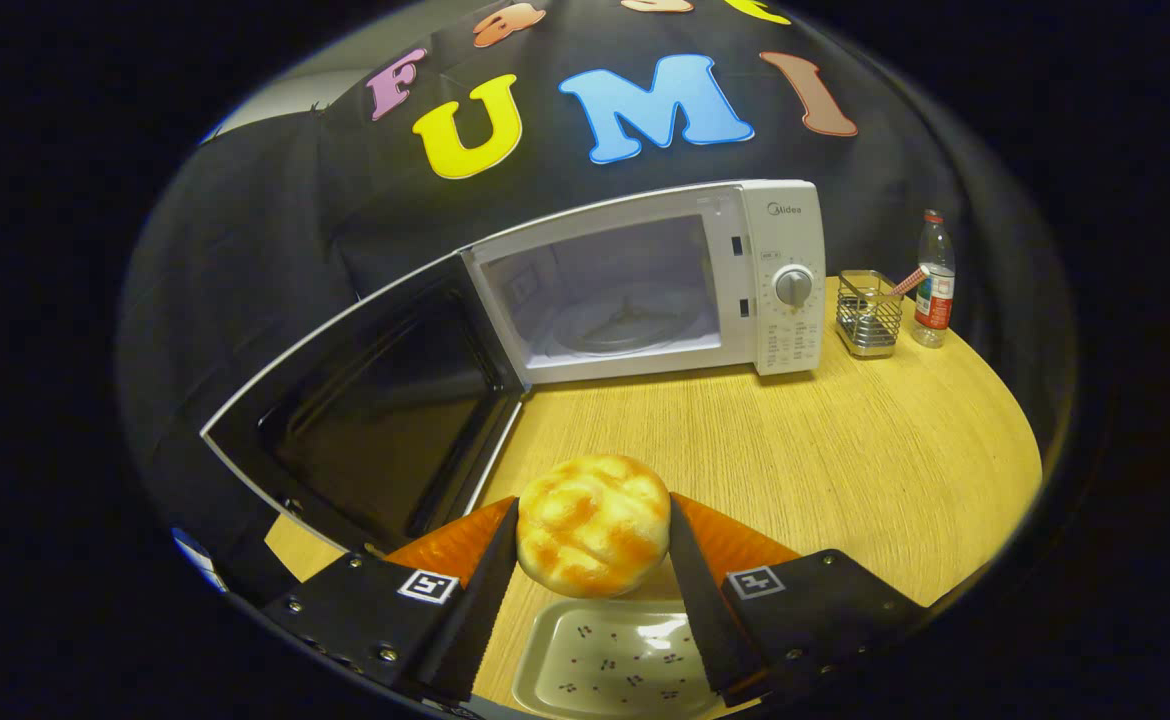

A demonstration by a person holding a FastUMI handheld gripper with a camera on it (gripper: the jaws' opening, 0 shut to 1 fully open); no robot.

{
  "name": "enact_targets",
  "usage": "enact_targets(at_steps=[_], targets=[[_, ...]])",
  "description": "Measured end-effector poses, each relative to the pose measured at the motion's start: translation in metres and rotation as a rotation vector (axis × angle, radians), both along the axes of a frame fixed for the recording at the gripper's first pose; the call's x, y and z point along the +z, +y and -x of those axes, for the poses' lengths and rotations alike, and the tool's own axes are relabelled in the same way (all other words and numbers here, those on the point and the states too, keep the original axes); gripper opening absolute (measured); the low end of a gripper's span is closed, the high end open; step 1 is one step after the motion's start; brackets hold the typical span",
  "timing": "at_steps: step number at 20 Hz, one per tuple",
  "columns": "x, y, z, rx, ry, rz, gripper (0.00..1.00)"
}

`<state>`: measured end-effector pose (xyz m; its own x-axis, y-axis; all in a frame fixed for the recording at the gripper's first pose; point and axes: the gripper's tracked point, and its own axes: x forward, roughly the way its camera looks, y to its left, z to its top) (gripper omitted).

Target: Open the microwave, put the food inside, and close the microwave door.

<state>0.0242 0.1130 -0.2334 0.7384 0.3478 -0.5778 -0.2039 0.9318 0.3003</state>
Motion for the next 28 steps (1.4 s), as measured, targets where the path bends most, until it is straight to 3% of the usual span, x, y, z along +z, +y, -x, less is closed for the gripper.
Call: enact_targets(at_steps=[18, 28], targets=[[0.003, 0.043, -0.173, -0.149, -0.11, -0.286, 0.82], [-0.029, 0.05, -0.241, -0.238, -0.135, -0.285, 0.82]])
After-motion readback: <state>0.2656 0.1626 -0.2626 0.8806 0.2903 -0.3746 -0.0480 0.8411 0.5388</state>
